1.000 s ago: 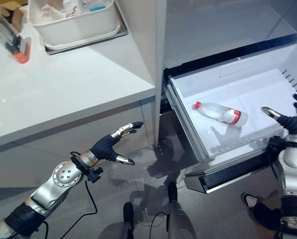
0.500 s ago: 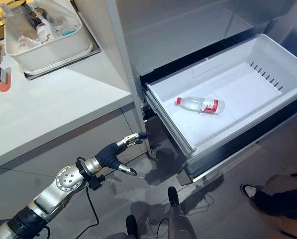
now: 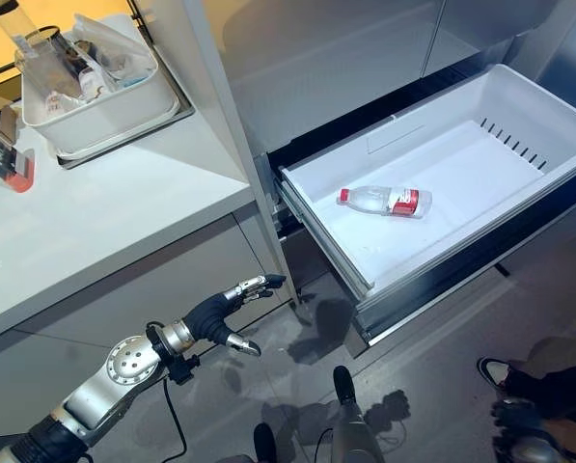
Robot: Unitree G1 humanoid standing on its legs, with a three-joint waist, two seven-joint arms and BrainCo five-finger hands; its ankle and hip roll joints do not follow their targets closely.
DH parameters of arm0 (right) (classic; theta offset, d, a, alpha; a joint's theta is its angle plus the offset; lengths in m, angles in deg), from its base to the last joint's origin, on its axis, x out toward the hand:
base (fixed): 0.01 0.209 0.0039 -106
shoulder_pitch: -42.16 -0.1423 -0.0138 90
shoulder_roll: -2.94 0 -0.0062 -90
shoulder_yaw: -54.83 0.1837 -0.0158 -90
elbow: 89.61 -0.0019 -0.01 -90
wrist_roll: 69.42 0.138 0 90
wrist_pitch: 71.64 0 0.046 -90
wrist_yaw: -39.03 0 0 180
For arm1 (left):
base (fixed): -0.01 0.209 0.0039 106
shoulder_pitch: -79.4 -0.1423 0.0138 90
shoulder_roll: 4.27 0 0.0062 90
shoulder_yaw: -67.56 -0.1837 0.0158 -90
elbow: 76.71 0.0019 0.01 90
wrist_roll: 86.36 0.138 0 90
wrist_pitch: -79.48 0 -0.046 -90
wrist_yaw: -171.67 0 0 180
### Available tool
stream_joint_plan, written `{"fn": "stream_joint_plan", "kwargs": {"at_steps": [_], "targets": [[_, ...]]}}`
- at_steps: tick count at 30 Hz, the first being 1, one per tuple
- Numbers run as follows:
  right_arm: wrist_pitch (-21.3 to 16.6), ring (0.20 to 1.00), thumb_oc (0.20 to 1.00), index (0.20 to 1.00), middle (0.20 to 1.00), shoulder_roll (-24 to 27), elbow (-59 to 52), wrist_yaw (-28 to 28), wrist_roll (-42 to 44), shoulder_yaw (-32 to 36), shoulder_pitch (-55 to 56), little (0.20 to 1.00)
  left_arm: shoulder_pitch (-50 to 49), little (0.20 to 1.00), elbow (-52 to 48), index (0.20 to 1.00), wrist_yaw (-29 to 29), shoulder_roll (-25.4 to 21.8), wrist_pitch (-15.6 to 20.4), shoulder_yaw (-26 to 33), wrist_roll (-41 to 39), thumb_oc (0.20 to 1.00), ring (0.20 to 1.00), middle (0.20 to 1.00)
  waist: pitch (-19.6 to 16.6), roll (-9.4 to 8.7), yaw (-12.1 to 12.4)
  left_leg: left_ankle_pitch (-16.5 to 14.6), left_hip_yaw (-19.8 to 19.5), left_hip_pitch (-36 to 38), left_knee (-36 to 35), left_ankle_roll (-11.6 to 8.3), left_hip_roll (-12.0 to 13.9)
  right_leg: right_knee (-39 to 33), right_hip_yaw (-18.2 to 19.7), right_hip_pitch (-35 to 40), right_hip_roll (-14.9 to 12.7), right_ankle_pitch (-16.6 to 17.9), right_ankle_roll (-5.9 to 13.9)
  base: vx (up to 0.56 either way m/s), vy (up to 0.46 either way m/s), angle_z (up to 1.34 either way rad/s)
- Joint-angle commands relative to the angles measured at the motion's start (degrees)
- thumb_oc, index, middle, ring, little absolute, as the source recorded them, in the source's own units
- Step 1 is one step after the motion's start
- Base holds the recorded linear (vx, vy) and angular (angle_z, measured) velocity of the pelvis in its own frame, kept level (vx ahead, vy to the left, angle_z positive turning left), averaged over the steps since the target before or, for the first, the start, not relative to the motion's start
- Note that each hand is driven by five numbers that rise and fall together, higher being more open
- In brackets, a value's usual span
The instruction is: Take the drinks into the refrigerator
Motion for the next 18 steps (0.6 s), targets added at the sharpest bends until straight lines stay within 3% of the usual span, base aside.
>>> {"fn": "stream_joint_plan", "kwargs": {"at_steps": [1,7,9,11,18], "targets": [[-1.08,0.2,0.2,0.2,0.2,0.6,-6.72,1.19,-3.98,-4.37,-10.07,0.2,1.55,1.0,-0.02,1.0,-1.39,0.29,2.33,-1.01,0.68,1.0,1.0,1.0,-0.37,-0.77,3.23,-1.37,-3.65,-8.68,6.1,5.28,-2.9,7.39,0.03,-1.03,1.28,-6.44,2.07,-0.01,-0.007,0.05],[-1.21,0.2,0.2,0.2,0.2,0.37,-19.93,3.55,-8.07,-11.87,-23.79,0.2,2.15,1.0,-0.03,1.0,-3.47,1.18,2.55,-2.23,2.1,1.0,1.0,1.0,0.3,-0.53,6.04,-0.49,-5.07,-10.09,5.93,5.31,-3.39,6.76,-1.46,-1.25,0.57,-5.81,2.07,-0.01,-0.008,0.13],[-1.2,0.2,0.2,0.2,0.2,0.44,-20.88,4.13,-8.34,-12.43,-25.71,0.2,2.22,1.0,0.05,1.0,-3.95,1.48,2.65,-2.26,2.29,1.0,1.0,1.0,0.57,-0.49,6.33,-0.31,-5.34,-10.41,5.89,5.33,-3.47,6.67,-1.68,-1.39,0.44,-5.74,2.06,-0.03,-0.005,0.1],[-1.33,0.2,0.2,0.2,0.2,1.06,-23.91,6.25,-8.7,-14.35,-33.95,0.2,2.96,1.0,-0.26,1.0,-5.21,1.74,2.69,-3.07,1.88,1.0,1.0,1.0,1.37,-0.41,7.91,0.49,-6.04,-11.65,5.73,5.34,-3.86,6.56,-2.61,-2.16,0.14,-5.28,1.99,-0.06,-0.006,0.17],[-0.46,0.2,0.2,0.2,0.2,4.09,-24.74,9.61,-8.93,-17.97,-53.24,0.2,4.86,1.0,-0.33,1.0,-7.48,2.36,2.91,-3.9,0.88,1.0,1.0,1.0,3.72,-0.78,10.05,2.44,-7.3,-14.18,4.71,5.26,-4.03,7.33,-3.71,-4.95,-0.24,-4.58,1.82,-0.05,0.0,0.16]]}}
